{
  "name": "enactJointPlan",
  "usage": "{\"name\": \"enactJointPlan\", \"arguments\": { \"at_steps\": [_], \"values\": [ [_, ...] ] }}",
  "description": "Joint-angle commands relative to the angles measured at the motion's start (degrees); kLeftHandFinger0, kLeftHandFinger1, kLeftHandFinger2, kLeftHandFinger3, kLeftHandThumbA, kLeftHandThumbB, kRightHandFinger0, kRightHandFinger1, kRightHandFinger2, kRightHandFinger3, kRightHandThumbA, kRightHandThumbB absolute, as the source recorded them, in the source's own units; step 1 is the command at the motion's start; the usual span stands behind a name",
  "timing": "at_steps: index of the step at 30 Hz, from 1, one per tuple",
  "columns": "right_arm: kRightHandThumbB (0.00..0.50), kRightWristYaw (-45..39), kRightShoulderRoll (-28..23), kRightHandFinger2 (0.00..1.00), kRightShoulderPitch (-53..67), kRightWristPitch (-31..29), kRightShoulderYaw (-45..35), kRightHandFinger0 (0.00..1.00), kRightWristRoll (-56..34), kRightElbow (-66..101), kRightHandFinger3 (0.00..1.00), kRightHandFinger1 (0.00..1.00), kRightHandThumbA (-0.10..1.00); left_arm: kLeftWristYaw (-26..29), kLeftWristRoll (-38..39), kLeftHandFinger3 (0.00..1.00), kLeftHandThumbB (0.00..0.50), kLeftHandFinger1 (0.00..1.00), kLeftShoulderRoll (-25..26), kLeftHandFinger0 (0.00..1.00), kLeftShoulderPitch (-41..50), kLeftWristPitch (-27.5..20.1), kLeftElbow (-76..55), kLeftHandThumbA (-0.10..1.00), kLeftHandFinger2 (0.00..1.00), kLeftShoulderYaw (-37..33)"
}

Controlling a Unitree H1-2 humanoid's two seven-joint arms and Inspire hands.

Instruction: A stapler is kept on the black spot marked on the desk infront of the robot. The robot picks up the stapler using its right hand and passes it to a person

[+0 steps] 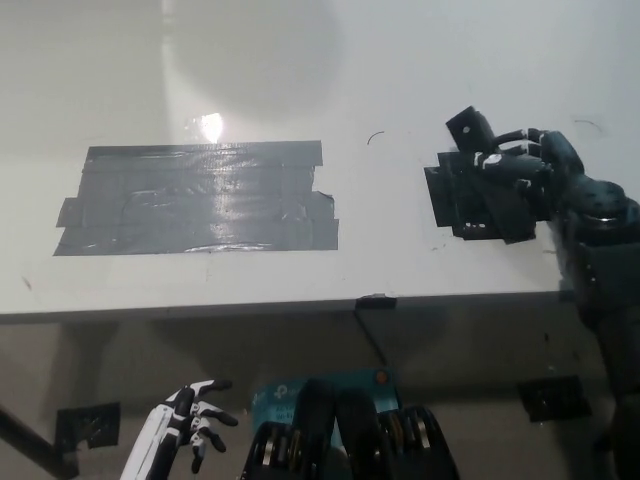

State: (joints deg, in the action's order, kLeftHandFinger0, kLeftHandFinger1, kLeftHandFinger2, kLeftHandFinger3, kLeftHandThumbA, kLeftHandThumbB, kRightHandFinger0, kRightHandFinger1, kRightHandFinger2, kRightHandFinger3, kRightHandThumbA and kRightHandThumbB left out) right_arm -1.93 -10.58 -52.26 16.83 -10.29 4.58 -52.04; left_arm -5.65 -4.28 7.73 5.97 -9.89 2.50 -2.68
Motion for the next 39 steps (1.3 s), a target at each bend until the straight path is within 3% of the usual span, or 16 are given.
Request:
{"name": "enactJointPlan", "arguments": {
  "at_steps": [1,6,10,15,21,26,28,32,33,39],
  "values": [
    [0.033,-10.43,2.2,0.0,-5.48,10.1,-13.2,0.0,-39.68,9.55,0.02,0.0,0.85,-0.51,-0.21,0.69,0.441,0.31,0.51,0.14,-0.62,0.16,-0.98,1.0,0.45,-0.41],
    [0.04,-9.57,2.09,0.0,-3.97,10.1,-8.02,0.0,-49.24,17.2,0.0,0.0,0.89,-0.63,-0.21,0.69,0.437,0.31,0.66,0.13,-0.67,0.02,-0.79,1.0,0.45,-0.43],
    [0.001,-8.93,2.68,0.0,-3.79,10.1,-5.3,0.0,-53.26,23.18,0.0,0.0,0.91,-0.65,-0.44,0.69,0.443,0.32,0.72,0.12,-0.85,0.48,-0.93,1.0,0.45,-0.49],
    [0.0,-1.48,3.56,0.0,-5.12,10.1,-1.5,0.0,-61.01,28.29,0.0,0.0,0.94,-0.54,-1.0,0.69,0.437,0.31,0.76,0.12,-0.72,0.71,-1.15,1.0,0.44,-0.65],
    [0.0,1.04,4.58,0.0,-7.13,10.1,-0.44,0.0,-62.54,28.78,0.0,0.0,0.97,-0.65,-1.45,0.68,0.442,0.3,0.84,0.12,-0.86,0.46,-1.11,1.0,0.45,-0.97],
    [0.0,3.32,6.07,0.0,-9.27,10.1,-0.26,0.0,-60.88,28.26,0.0,0.0,0.86,-0.8,-0.92,0.68,0.443,0.3,0.78,0.12,-0.91,0.95,-1.34,1.0,0.44,-0.81],
    [0.021,4.48,7.16,0.0,-10.31,10.1,-0.62,0.0,-56.93,27.56,0.0,0.0,0.75,-0.84,-0.96,0.68,0.435,0.3,0.73,0.13,-0.91,0.59,-0.98,1.0,0.44,-0.95],
    [0.022,3.07,8.22,0.0,-11.91,10.1,-0.56,0.0,-47.53,24.48,0.0,0.0,0.79,-0.89,-1.03,0.67,0.424,0.3,0.71,0.12,-0.78,0.13,-0.82,1.0,0.44,-1.1],
    [0.053,2.77,8.38,0.0,-12.09,10.1,-0.72,0.0,-46.82,23.85,0.0,0.0,0.75,-0.95,-1.0,0.67,0.426,0.3,0.73,0.13,-0.76,0.28,-0.97,1.0,0.44,-1.14],
    [0.106,3.69,9.18,0.0,-13.86,10.1,-0.34,0.0,-40.2,19.9,0.0,0.0,0.76,-1.11,-0.77,0.68,0.423,0.31,0.91,0.13,-0.79,0.69,-1.05,1.0,0.45,-1.31]
  ]
}}
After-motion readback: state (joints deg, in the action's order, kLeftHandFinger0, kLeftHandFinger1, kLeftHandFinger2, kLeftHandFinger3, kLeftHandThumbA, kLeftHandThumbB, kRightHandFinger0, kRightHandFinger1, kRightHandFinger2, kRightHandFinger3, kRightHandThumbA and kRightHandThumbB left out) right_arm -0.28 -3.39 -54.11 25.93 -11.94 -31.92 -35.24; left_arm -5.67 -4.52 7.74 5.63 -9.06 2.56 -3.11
